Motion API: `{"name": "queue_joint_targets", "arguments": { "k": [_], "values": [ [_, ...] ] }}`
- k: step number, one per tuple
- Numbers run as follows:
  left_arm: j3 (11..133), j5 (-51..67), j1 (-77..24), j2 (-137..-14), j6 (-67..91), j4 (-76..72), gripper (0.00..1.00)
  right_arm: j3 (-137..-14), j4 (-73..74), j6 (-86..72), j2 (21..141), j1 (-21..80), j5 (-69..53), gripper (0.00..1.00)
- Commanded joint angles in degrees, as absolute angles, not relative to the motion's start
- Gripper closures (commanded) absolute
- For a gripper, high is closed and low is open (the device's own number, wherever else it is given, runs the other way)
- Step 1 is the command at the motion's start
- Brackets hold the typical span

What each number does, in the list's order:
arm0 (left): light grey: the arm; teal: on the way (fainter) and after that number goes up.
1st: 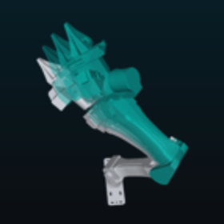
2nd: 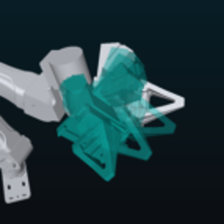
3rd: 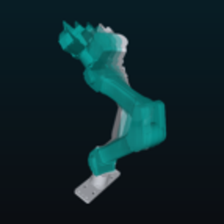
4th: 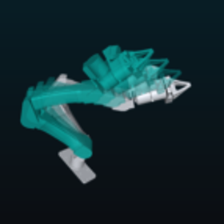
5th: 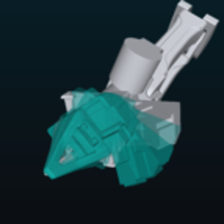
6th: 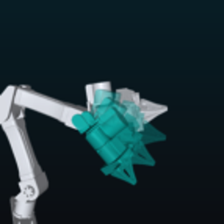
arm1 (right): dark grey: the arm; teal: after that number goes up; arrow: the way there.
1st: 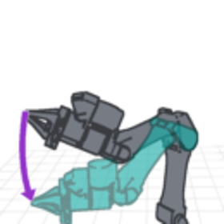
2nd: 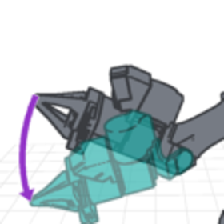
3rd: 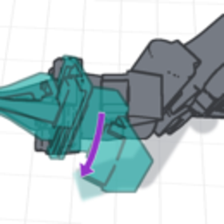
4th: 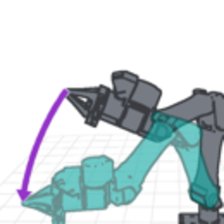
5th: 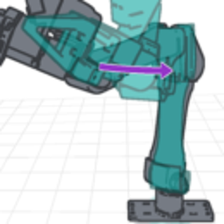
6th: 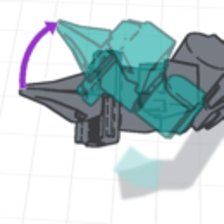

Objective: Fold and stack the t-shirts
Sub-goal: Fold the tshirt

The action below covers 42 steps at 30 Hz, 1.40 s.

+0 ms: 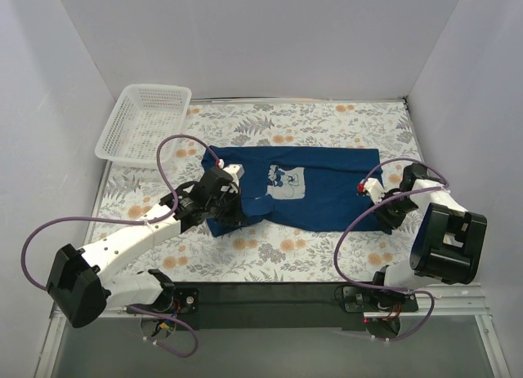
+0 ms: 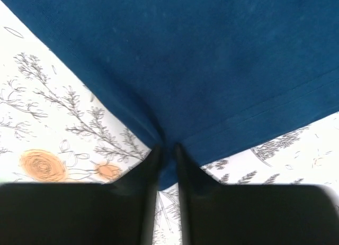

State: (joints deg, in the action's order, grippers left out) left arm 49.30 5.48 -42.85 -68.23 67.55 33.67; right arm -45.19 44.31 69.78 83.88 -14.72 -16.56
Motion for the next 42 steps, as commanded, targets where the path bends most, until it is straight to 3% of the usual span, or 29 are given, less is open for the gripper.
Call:
{"name": "queue_joint_targets", "arguments": {
  "k": [1,2,3,12,19,23,27,30,32,39,42],
  "values": [
    [48.69,8.96,-42.36,-64.69,70.48,35.68,1.00,-43.51,43.41,70.40,83.77,-15.47,-17.14,0.86],
    [48.26,10.10,-42.28,-64.17,71.18,36.03,1.00,-44.03,44.55,70.75,82.89,-15.73,-17.49,0.95],
    [47.90,10.54,-42.19,-63.20,73.11,36.56,1.00,-44.47,45.43,71.01,80.97,-16.25,-18.36,0.96],
    [39.75,18.98,-41.57,-56.52,85.33,38.76,1.00,-49.74,53.70,73.13,76.29,-17.23,-24.25,0.97],
    [37.25,26.02,-41.57,-51.51,89.56,43.58,0.78,-49.66,54.32,72.69,77.87,-17.23,-26.45,0.91],
    [41.56,25.15,-41.57,-49.05,89.74,50.08,0.59,-49.48,54.32,72.60,77.70,-17.23,-27.42,0.85],
    [45.79,23.46,-41.57,-46.32,86.07,53.88,0.53,-48.87,54.40,73.03,77.43,-17.23,-29.43,0.82],
    [46.32,25.14,-42.62,-48.85,81.23,51.86,0.41,-48.08,54.32,74.09,77.87,-17.23,-30.93,0.80],
    [48.32,24.18,-48.03,-51.49,78.41,50.37,0.41,-47.90,54.14,74.27,78.66,-17.23,-31.46,0.80],
    [57.92,-1.11,-70.65,-70.99,63.01,54.22,0.40,-48.43,53.88,74.18,79.54,-17.23,-33.92,0.78],
    [57.31,1.68,-73.64,-76.45,60.38,50.55,0.43,-48.25,53.96,74.44,79.10,-17.23,-34.19,0.78]
  ]
}}
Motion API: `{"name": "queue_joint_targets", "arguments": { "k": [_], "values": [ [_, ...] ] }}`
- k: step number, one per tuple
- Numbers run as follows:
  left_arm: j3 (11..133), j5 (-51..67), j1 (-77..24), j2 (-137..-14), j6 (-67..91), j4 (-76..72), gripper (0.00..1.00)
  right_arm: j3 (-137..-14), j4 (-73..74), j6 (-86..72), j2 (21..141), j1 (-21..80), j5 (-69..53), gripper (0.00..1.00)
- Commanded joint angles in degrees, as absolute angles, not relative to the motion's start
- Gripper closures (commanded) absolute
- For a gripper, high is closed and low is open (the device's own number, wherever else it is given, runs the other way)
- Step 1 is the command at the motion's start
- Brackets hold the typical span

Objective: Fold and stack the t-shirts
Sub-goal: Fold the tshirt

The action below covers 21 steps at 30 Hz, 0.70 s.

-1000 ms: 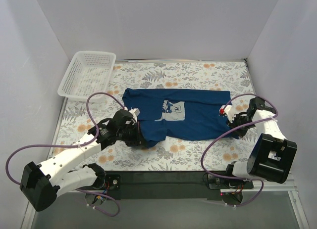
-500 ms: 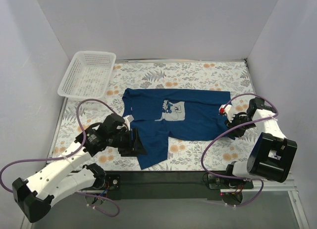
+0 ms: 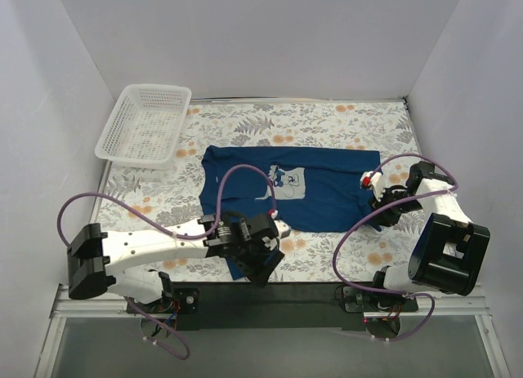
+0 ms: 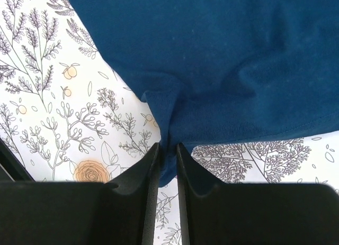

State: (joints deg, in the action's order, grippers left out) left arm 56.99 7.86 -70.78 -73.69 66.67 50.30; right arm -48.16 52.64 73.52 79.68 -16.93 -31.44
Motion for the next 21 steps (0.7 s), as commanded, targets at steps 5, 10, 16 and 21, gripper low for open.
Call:
{"name": "queue_joint_targets", "arguments": {
  "k": [5,10,16,21],
  "values": [
    [65.47,-10.52,-75.67,-87.70,62.04,59.12,0.43,-47.72,53.79,74.97,79.01,-17.23,-34.02,0.77],
    [73.11,-15.20,-75.94,-101.50,67.49,68.72,0.44,-47.81,53.70,75.15,78.84,-17.31,-34.45,0.76],
    [67.07,-13.98,-75.94,-102.41,72.15,70.49,0.45,-47.55,53.70,75.23,78.49,-17.67,-35.24,0.76],
    [63.81,-13.71,-75.94,-98.00,75.32,69.52,0.48,-47.64,53.70,75.24,79.89,-17.84,-36.03,0.76]
  ]
}}
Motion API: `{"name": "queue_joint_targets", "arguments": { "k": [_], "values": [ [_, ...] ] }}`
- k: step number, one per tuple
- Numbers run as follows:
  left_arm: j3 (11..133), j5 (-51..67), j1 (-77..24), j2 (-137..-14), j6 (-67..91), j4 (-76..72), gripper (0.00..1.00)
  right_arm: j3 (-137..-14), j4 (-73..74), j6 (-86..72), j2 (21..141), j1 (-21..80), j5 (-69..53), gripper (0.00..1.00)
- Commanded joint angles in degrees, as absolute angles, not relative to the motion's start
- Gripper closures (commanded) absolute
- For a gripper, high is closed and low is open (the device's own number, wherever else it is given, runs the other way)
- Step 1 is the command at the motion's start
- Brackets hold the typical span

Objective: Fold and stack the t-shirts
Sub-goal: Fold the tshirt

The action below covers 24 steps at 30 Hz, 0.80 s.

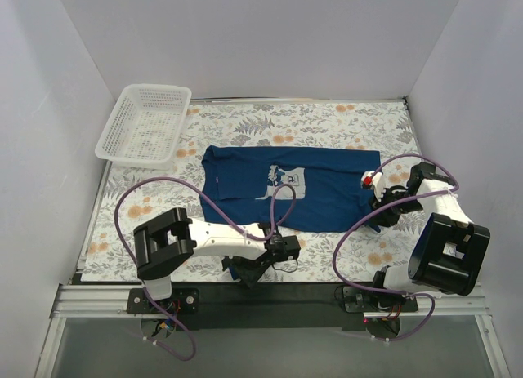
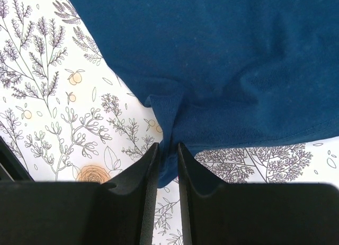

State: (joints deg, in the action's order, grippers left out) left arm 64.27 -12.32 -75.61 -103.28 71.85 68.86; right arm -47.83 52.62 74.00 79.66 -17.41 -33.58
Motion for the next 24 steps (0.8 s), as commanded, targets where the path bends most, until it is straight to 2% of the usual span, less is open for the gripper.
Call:
{"name": "queue_joint_targets", "arguments": {
  "k": [1,15,24],
  "values": [
    [63.29,-12.93,-75.85,-97.65,75.32,69.09,0.48,-47.72,53.70,75.06,79.98,-17.84,-36.12,0.76],
    [59.42,-10.81,-73.83,-96.94,72.34,61.26,0.57,-47.99,53.88,74.44,79.54,-18.28,-35.86,0.76],
    [57.40,-9.49,-71.37,-95.80,70.31,56.87,0.69,-47.55,53.88,74.36,79.10,-18.28,-35.77,0.76]
  ]
}}
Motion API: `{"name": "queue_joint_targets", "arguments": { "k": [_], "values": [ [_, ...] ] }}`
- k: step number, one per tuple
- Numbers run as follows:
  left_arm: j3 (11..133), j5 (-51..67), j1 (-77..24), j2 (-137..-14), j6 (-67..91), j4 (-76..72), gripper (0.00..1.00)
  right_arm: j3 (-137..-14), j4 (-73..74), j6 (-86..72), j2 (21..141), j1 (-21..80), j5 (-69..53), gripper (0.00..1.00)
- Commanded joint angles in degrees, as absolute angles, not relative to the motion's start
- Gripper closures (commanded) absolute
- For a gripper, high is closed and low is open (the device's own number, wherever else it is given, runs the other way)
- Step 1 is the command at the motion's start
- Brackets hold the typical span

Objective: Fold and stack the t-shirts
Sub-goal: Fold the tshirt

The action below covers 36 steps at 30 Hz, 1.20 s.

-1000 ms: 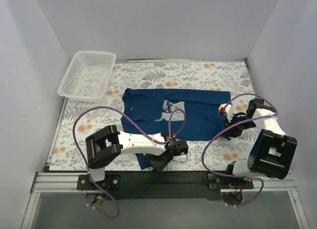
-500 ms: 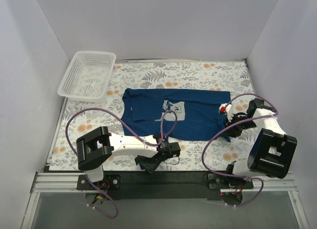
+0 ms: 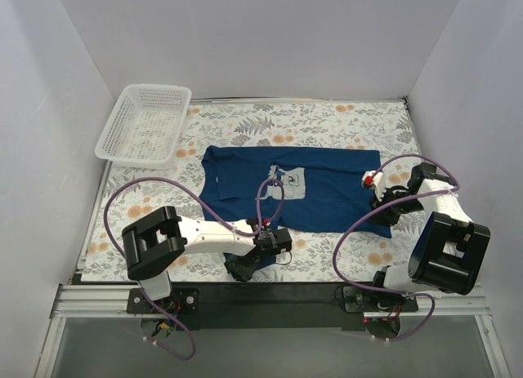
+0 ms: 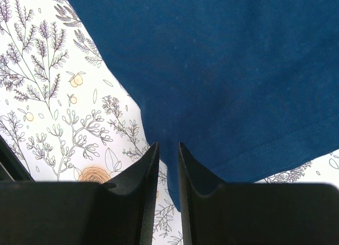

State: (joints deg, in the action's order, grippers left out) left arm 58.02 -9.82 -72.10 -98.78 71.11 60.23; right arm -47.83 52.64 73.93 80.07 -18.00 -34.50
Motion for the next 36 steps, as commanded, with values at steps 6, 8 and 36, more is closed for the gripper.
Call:
{"name": "queue_joint_targets", "arguments": {
  "k": [6,8,36],
  "values": [
    [55.55,-8.62,-70.84,-95.28,70.31,55.11,0.86,-47.37,54.14,74.27,78.31,-18.28,-35.51,0.76],
    [55.63,-8.53,-70.84,-95.36,70.75,55.19,0.89,-47.46,54.23,74.27,77.79,-18.28,-35.25,0.76],
    [57.57,-0.97,-67.77,-68.03,76.64,48.87,1.00,-41.31,44.21,84.03,80.85,-19.25,-18.28,0.57]
  ]
}}
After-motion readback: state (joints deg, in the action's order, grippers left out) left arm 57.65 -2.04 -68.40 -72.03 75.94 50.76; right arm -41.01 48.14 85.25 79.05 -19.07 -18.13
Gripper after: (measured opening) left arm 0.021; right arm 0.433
